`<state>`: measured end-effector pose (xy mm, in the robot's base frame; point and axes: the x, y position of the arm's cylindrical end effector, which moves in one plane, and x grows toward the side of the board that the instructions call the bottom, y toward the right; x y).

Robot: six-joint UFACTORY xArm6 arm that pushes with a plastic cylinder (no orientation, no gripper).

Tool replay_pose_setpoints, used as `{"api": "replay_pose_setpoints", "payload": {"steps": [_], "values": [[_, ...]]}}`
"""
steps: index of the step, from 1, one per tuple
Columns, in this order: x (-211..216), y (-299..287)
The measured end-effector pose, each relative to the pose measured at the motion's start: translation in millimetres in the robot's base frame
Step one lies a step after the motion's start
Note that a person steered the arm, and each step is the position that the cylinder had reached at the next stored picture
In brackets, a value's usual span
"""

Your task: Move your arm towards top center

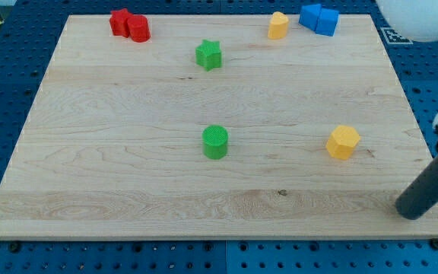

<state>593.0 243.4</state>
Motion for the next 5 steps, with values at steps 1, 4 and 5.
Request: {"api": "replay_pose_setpoints", "payload": {"steps": [1, 4, 5], "values": [[-57.9, 15.3], [-278.0, -53.0], [-326.6, -122.3]]}}
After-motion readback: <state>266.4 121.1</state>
